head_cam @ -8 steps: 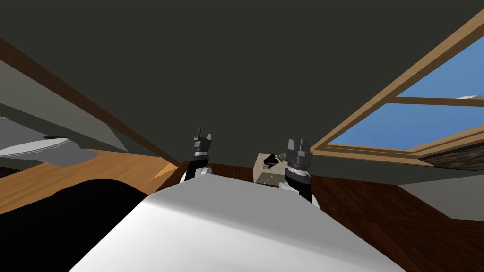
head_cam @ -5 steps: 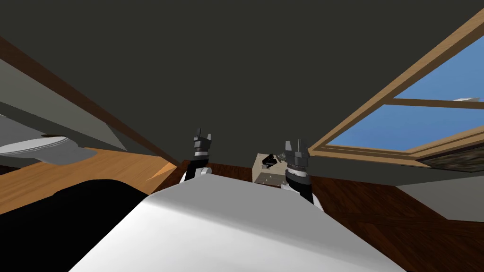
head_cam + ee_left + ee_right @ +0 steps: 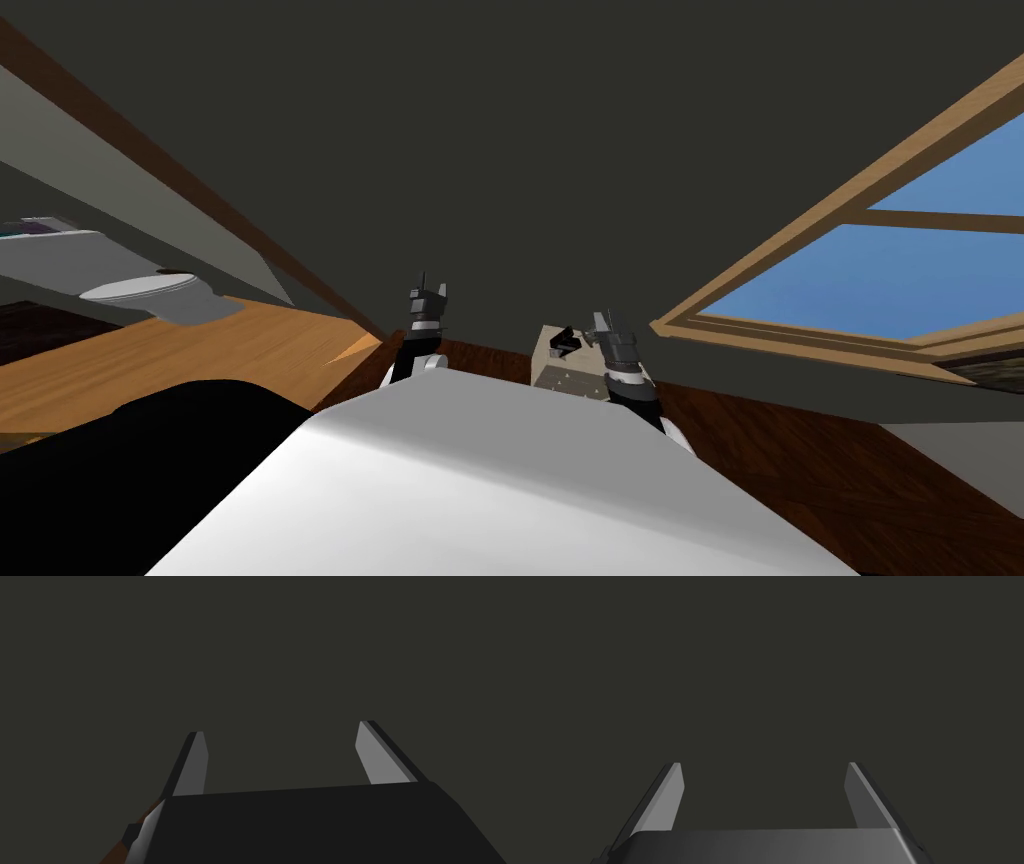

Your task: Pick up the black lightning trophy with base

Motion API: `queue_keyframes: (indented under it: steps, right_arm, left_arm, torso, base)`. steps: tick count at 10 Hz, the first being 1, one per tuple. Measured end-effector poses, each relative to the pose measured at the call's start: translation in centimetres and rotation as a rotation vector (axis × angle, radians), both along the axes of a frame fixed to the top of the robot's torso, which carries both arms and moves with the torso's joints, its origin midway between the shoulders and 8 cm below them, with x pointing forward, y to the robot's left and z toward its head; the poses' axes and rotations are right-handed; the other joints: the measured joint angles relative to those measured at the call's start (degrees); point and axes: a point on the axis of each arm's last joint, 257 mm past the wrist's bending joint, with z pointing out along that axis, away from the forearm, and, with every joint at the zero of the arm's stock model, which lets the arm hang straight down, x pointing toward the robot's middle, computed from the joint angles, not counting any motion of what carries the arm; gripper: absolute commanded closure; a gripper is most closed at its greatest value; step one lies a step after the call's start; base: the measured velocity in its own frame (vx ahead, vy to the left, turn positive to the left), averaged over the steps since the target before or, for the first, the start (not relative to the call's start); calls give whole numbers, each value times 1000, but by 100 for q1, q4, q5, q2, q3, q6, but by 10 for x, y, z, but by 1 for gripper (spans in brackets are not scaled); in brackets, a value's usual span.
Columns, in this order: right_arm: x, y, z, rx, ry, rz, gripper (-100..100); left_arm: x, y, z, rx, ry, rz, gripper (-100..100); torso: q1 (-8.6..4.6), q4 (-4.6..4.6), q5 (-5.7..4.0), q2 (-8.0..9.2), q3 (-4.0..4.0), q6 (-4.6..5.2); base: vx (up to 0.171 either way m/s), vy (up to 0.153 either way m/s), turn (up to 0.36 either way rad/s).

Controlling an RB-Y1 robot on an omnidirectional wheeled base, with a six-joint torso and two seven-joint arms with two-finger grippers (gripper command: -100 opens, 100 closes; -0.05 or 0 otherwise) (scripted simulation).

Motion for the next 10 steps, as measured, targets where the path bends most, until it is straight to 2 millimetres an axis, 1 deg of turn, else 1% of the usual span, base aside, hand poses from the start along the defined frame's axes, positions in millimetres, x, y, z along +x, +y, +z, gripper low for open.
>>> queue_keyframes:
  steps: [2,4,6,7,8,10]
  right_arm:
    - [4,4,-23,-59,54,10,-100]
    - [1,2,-56,-127,119,19,-100]
    - [-5,-2,-98,-216,206,32,-100]
    - [-17,-5,-117,-266,254,39,-100]
    - [-19,-5,-127,-289,272,43,-100]
    - [-21,-11,-149,-345,321,50,-100]
  left_arm:
    - [0,0,0,0,0,0,0]
    - [0,0,0,0,0,0,0]
    - [0,0,0,0,0,0,0]
    - [0,0,0,0,0,0,0]
    - [0,0,0,0,0,0,0]
    - [0,0,0,0,0,0,0]
  torso:
    - [15,1,2,-1,0,-2]
    - [18,4,4,20,11,-4]
    - [15,7,2,25,15,-5]
    - [20,7,4,26,16,-2]
    - [31,5,5,11,8,0]
    - [40,0,7,-8,-3,-1]
  base:
    - [-48,-87,120]
    - [-120,-102,285]
    - [-117,-88,355]
    - [-74,-46,85]
    - [-54,-33,244]
    - [-43,-16,239]
